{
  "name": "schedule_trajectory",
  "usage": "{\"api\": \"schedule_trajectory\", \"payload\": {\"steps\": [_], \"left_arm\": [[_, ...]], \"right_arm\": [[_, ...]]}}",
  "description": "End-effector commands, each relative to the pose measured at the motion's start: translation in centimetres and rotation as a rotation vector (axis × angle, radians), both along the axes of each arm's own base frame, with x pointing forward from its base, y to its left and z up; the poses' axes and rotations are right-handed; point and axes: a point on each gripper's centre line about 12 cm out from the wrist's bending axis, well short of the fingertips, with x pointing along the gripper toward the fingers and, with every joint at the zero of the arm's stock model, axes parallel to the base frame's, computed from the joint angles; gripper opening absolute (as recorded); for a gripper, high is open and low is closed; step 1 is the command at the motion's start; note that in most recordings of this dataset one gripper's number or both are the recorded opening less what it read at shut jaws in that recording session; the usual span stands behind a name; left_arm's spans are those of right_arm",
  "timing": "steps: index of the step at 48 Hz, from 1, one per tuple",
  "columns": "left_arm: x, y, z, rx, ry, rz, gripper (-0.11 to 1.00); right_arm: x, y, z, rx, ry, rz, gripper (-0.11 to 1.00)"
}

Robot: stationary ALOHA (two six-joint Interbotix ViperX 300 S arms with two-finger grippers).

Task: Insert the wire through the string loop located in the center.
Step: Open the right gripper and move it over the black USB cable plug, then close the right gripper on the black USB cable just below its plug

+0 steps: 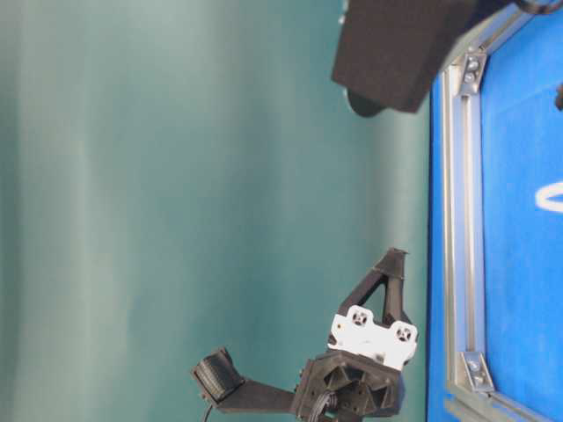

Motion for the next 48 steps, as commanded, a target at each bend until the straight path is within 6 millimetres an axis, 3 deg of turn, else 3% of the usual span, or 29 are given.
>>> {"api": "schedule_trajectory", "payload": {"steps": [1, 10, 19, 25, 41, 48], "left_arm": [[0.1, 0.1, 1.5, 0.018, -0.041, 0.000, 0.00], [0.1, 0.1, 1.5, 0.017, -0.036, 0.000, 0.00], [0.1, 0.1, 1.4, 0.017, -0.034, -0.001, 0.00], [0.1, 0.1, 1.4, 0.017, -0.034, -0.001, 0.00], [0.0, 0.2, 1.4, 0.017, -0.033, 0.002, 0.00], [0.0, 0.2, 1.4, 0.016, -0.032, 0.002, 0.00]], "right_arm": [[0.5, 0.4, 1.0, 0.014, -0.032, 0.003, 0.75], [0.5, 0.4, 1.0, 0.010, -0.034, 0.005, 0.63], [0.3, 0.5, 0.9, 0.000, -0.027, 0.014, 0.18], [0.4, 0.5, 1.0, 0.001, -0.032, 0.014, -0.02], [0.4, 0.6, 1.0, 0.001, -0.032, 0.016, -0.03], [0.3, 0.6, 2.0, 0.007, -0.033, 0.015, -0.03]]}}
